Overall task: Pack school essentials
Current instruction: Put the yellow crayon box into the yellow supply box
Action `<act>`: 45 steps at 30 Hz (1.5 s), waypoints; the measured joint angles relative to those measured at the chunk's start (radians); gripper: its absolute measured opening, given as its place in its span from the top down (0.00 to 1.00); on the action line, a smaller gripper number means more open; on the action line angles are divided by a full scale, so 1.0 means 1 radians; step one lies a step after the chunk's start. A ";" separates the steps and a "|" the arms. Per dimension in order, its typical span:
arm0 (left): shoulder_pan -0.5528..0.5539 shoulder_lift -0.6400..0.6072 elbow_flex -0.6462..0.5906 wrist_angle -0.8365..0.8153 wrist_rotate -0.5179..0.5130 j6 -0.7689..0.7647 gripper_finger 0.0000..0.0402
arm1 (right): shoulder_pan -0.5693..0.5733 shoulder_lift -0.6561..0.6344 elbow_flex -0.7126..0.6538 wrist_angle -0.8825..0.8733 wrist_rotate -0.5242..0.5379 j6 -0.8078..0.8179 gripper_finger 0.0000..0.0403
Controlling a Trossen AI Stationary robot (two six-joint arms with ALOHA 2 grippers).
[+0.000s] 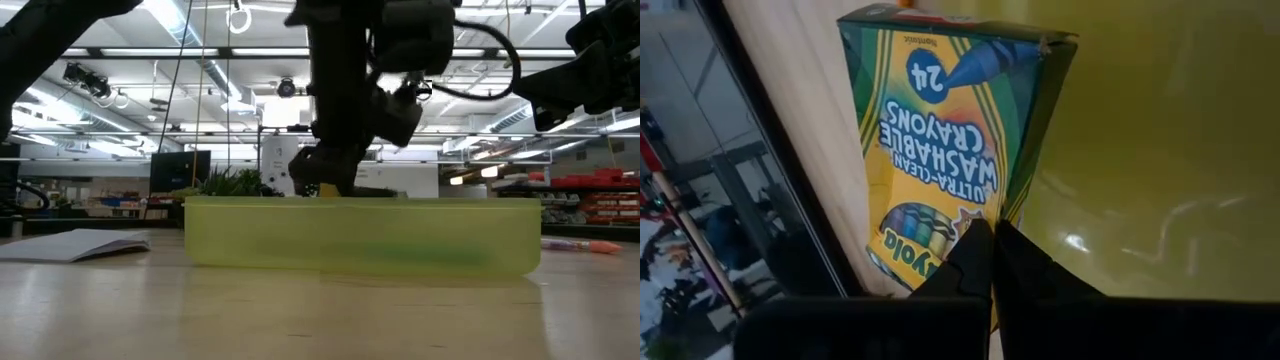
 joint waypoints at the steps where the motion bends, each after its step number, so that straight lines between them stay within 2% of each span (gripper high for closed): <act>1: -0.010 -0.003 0.002 -0.004 -0.001 -0.021 1.00 | 0.000 0.000 0.000 0.000 0.000 0.000 0.87; 7: -0.069 -0.036 0.003 -0.077 0.001 -0.163 1.00 | 0.000 0.000 0.000 0.000 0.000 0.000 0.87; 23: -0.241 -0.044 0.003 -0.227 0.137 -0.566 1.00 | 0.000 0.000 0.000 0.000 0.000 0.000 0.87; 36: -0.339 -0.044 0.003 -0.179 0.217 -0.767 1.00 | 0.000 0.000 0.000 0.000 0.000 0.000 0.87; 45: -0.364 -0.042 0.003 -0.062 0.232 -0.797 1.00 | 0.000 0.000 0.000 0.001 0.000 0.000 0.87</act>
